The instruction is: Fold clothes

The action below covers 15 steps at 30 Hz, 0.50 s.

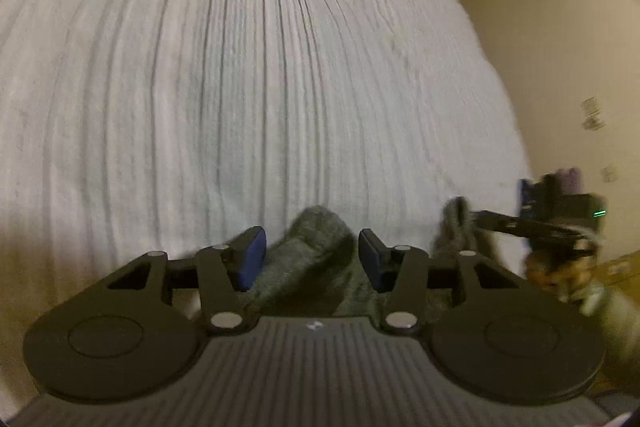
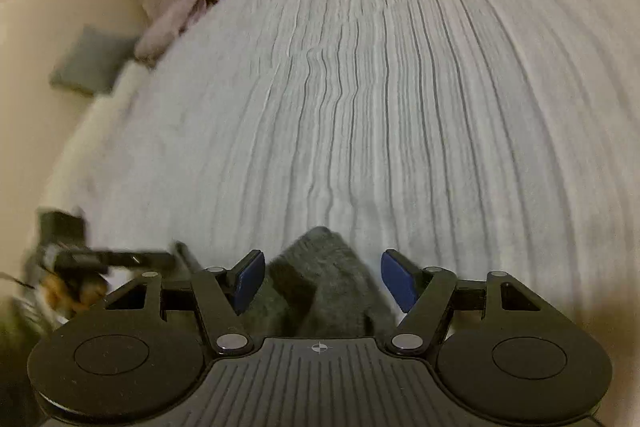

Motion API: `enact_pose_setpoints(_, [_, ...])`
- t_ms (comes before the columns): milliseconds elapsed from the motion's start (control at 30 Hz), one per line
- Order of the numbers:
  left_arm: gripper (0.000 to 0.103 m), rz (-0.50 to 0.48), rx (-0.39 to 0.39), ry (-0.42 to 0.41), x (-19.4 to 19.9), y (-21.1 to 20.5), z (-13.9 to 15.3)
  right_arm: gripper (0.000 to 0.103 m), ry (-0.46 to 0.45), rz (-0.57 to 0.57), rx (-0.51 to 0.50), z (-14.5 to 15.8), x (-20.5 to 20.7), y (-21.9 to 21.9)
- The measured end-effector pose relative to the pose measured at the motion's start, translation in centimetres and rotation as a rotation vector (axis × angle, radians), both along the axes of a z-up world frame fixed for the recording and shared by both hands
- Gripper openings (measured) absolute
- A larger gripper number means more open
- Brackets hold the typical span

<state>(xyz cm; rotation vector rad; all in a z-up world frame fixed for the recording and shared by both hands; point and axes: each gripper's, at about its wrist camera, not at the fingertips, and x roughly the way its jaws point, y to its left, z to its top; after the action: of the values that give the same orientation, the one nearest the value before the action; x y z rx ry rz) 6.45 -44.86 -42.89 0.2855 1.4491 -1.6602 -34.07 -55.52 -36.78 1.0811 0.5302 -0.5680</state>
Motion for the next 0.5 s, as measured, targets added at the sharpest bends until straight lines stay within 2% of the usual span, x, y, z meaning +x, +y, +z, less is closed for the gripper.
enact_pose_setpoints(33, [0.006,0.005,-0.022,0.001,0.1,0.3,0.5,0.013,-0.036,-0.007,0.031,-0.4,-0.4,-0.2])
enact_pose_setpoints(67, [0.006,0.011,-0.044,0.002,0.2,0.6,0.9,0.011,-0.039,-0.011,0.054,-0.6,-0.6,-0.3])
enact_pose_setpoints(233, [0.006,0.079,-0.276,-0.078,-0.1,4.4,6.4,0.005,-0.048,-0.014,-0.08,2.5,-1.9,1.3])
enact_pose_setpoints(333, [0.007,0.09,-0.391,-0.228,-2.2,6.4,8.6,0.005,-0.01,-0.017,-0.222,4.7,-1.6,3.1])
enact_pose_setpoints(400, [0.008,0.1,-0.376,-0.32,-3.8,6.4,7.7,0.006,0.102,-0.016,-0.292,4.2,0.2,4.0])
enact_pose_setpoints(433, [0.009,0.092,-0.336,-0.373,-4.5,5.9,6.4,0.006,0.162,-0.014,-0.314,3.5,1.5,4.4])
enact_pose_setpoints(500, [0.01,0.084,-0.236,-0.451,-5.4,4.6,3.9,0.006,0.264,-0.028,-0.266,1.3,3.3,3.6])
